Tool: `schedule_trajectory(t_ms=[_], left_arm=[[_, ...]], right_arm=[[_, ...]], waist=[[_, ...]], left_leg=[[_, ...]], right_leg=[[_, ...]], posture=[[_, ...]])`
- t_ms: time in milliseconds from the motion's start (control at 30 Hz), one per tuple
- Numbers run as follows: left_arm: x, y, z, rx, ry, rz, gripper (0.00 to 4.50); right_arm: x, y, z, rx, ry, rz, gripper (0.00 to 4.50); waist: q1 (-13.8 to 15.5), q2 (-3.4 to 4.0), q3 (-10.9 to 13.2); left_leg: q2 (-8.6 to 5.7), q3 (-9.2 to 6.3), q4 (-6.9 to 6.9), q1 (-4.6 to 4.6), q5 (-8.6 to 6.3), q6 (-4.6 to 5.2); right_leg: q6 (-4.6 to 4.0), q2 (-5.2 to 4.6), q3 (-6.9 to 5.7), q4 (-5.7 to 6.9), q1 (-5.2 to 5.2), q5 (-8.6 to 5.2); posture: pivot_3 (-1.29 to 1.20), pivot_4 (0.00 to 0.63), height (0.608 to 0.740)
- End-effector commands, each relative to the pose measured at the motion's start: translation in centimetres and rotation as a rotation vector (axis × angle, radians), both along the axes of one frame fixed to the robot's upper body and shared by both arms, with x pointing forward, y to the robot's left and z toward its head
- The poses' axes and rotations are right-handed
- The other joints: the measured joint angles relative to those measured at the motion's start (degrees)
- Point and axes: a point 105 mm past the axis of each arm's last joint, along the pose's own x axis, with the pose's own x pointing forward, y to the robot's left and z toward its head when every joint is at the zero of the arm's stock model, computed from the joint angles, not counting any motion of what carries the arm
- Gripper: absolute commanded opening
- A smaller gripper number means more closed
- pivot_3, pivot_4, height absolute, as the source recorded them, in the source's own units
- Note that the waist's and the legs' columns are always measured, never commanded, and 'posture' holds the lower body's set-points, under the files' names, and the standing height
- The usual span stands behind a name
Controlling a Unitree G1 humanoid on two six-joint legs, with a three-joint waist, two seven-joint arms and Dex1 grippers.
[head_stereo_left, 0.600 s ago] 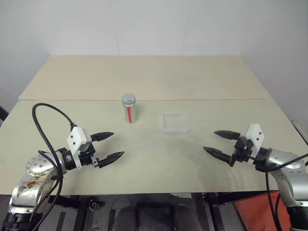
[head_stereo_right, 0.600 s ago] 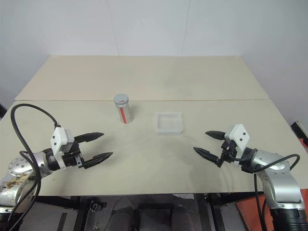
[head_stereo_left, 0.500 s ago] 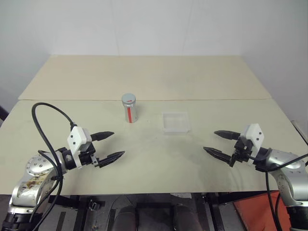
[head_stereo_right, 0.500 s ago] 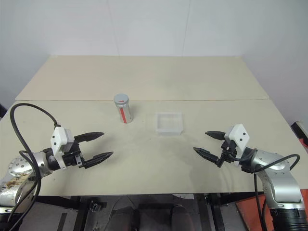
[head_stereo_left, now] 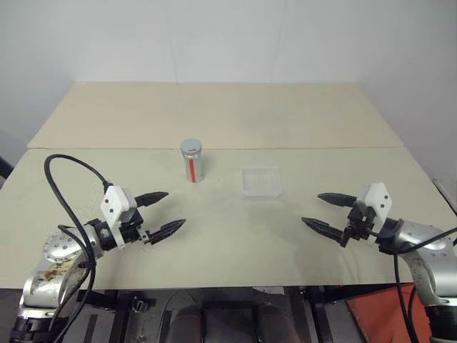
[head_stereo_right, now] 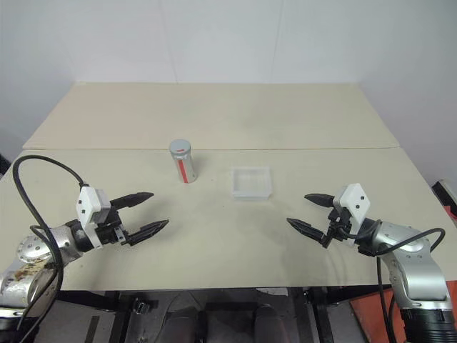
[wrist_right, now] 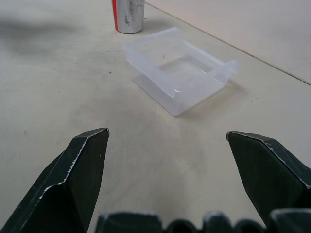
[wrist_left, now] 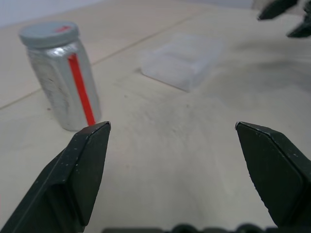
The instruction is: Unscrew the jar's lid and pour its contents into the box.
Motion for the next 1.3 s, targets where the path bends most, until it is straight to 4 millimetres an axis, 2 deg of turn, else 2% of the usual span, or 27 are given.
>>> schedule_trajectory(t_ms=[33,133,267,533,700,867,1300], left_arm=[[0.6,0.0,1.1,0.001,-0.068,0.059,4.48],[1.3,-0.1,1.4,-0.044,-0.085,0.130,4.48],[1.9,-1.4,1.3,-0.079,-0.133,0.189,4.48],[4.8,-3.5,0.5,-0.206,-0.213,0.561,4.48],[5.3,-5.3,-0.5,-0.191,-0.217,0.623,4.48],[7.1,-4.7,-0.1,-0.202,-0.260,0.754,4.48],[10.0,-7.1,0.2,-0.225,-0.270,0.756,4.48]], right_arm=[[-0.1,0.8,1.4,0.000,-0.055,0.029,4.50],[-0.1,1.0,1.4,-0.001,-0.058,0.036,4.50],[-0.1,1.2,1.9,-0.002,-0.073,0.053,4.50],[-0.1,1.6,2.6,-0.013,-0.094,0.076,4.50],[-0.1,1.8,2.7,-0.015,-0.102,0.077,4.50],[-0.2,1.7,2.9,-0.020,-0.107,0.074,4.50],[-0.5,1.9,3.3,-0.023,-0.123,0.081,4.50]], waist=[[0.0,0.00,0.0],[0.0,0.00,0.0],[0.0,0.00,0.0],[0.7,-0.03,0.0],[0.9,-0.03,0.0],[1.2,-0.04,0.0],[1.3,-0.05,0.0]], left_leg=[[0.00,0.00,0.00,0.00,0.00,0.00],[0.00,0.00,0.00,0.00,0.00,0.00],[-0.01,-0.01,0.00,0.00,0.00,0.00],[-0.08,-0.06,0.06,-0.02,0.00,0.00],[-0.08,-0.05,0.06,-0.01,0.00,0.00],[-0.09,-0.06,0.07,-0.01,0.00,0.00],[-0.13,-0.07,0.10,-0.06,0.00,0.01]], right_leg=[[0.00,0.00,0.00,0.00,0.00,0.00],[0.01,0.00,0.00,-0.01,0.01,0.00],[0.01,0.00,0.00,0.00,0.01,0.01],[0.07,-0.02,0.02,-0.05,0.08,0.07],[0.08,0.00,0.03,-0.05,0.08,0.10],[0.09,0.00,0.03,-0.05,0.08,0.10],[0.12,-0.01,0.03,-0.09,0.08,0.12]], posture=[[0.00,0.150,0.740],[0.00,0.150,0.740],[0.00,0.150,0.740],[0.00,0.150,0.740],[0.00,0.150,0.740],[0.00,0.150,0.740],[0.00,0.150,0.740]])
